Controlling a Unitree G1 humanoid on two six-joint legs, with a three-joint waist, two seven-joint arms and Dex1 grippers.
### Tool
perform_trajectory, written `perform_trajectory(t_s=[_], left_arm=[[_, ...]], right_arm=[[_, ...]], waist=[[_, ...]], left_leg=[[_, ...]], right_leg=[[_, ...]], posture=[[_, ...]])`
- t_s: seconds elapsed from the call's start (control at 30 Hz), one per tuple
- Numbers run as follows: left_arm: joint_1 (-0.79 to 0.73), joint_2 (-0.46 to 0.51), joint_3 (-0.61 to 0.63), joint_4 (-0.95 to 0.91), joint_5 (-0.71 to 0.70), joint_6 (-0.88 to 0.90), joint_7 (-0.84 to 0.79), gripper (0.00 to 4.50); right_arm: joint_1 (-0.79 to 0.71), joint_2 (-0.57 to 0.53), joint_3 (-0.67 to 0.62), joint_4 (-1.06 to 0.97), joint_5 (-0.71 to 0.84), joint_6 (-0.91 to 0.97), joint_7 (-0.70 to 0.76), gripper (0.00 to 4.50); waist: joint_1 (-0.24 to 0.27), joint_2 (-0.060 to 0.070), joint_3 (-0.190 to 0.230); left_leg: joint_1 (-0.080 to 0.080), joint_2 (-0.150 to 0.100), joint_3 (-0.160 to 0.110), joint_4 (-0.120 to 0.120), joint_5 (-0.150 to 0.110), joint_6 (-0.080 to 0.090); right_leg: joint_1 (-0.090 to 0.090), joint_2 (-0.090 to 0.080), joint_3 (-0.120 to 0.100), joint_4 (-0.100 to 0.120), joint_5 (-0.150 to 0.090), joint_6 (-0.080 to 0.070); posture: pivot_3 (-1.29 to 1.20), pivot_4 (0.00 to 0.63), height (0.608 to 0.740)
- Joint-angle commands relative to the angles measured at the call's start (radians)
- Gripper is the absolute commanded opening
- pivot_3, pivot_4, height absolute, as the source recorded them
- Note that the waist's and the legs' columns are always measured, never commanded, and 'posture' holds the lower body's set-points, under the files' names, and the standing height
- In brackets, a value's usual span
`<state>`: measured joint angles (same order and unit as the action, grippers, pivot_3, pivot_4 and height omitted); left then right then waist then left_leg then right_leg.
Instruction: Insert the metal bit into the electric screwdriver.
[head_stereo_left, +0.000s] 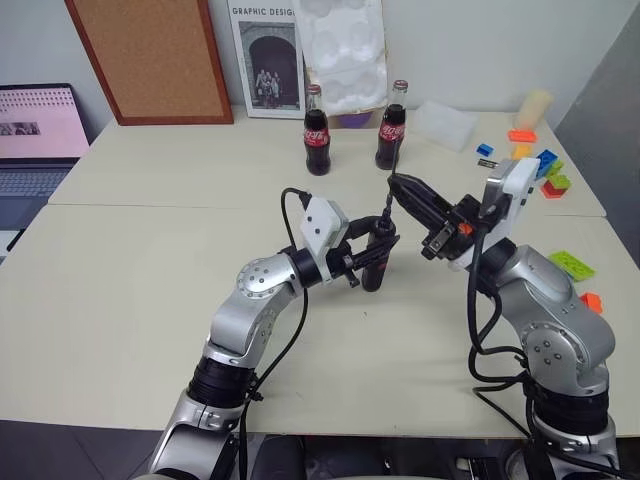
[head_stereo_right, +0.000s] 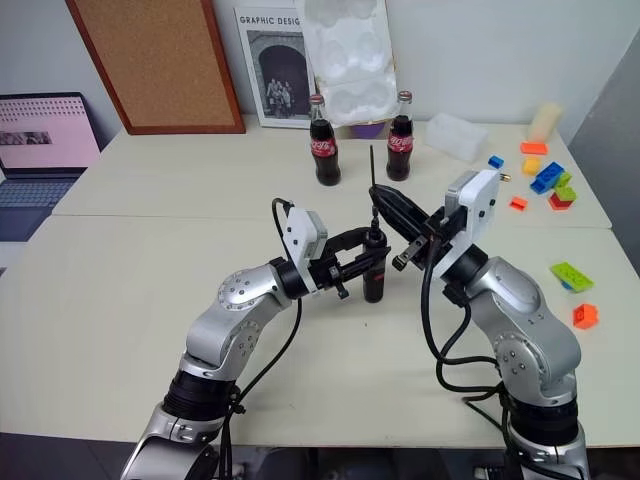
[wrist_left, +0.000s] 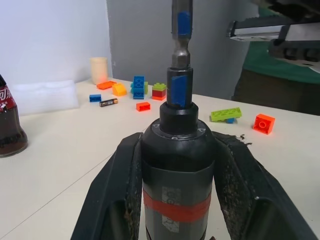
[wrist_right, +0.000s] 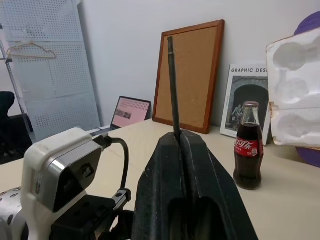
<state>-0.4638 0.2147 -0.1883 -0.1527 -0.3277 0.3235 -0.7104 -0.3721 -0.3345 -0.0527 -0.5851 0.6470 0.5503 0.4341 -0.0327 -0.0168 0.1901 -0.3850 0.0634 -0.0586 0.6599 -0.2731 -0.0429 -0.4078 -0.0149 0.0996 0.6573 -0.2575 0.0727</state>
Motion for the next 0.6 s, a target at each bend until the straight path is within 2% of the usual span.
perform_trajectory(t_s=[0.03, 0.27, 0.6], left_arm=[[-0.013, -0.003, -0.007, -0.017, -0.004, -0.006, -0.008, 1.64], [-0.012, -0.002, -0.010, -0.020, -0.003, -0.005, -0.010, 1.64], [-0.010, 0.000, -0.016, -0.023, 0.000, -0.012, -0.015, 1.64]], right_arm=[[0.004, -0.005, 0.008, -0.023, -0.007, -0.029, 0.012, 0.00], [0.007, -0.011, 0.030, -0.020, -0.018, -0.025, 0.008, 0.00], [-0.010, -0.096, 0.011, -0.017, 0.034, 0.148, -0.040, 0.00]], waist=[[0.000, 0.000, 0.000], [0.000, 0.000, 0.000], [0.000, 0.000, 0.000]], left_leg=[[0.000, 0.000, 0.000, 0.000, 0.000, 0.000], [0.000, 0.000, 0.000, 0.000, 0.000, 0.000], [0.001, 0.000, 0.000, 0.000, 0.000, 0.000]], right_leg=[[0.000, 0.000, 0.000, 0.000, 0.000, 0.000], [0.000, 0.000, 0.000, 0.000, 0.000, 0.000], [0.001, 0.000, 0.000, 0.000, -0.001, 0.001]], posture=[[0.00, 0.150, 0.740], [0.00, 0.150, 0.740], [0.00, 0.150, 0.740]])
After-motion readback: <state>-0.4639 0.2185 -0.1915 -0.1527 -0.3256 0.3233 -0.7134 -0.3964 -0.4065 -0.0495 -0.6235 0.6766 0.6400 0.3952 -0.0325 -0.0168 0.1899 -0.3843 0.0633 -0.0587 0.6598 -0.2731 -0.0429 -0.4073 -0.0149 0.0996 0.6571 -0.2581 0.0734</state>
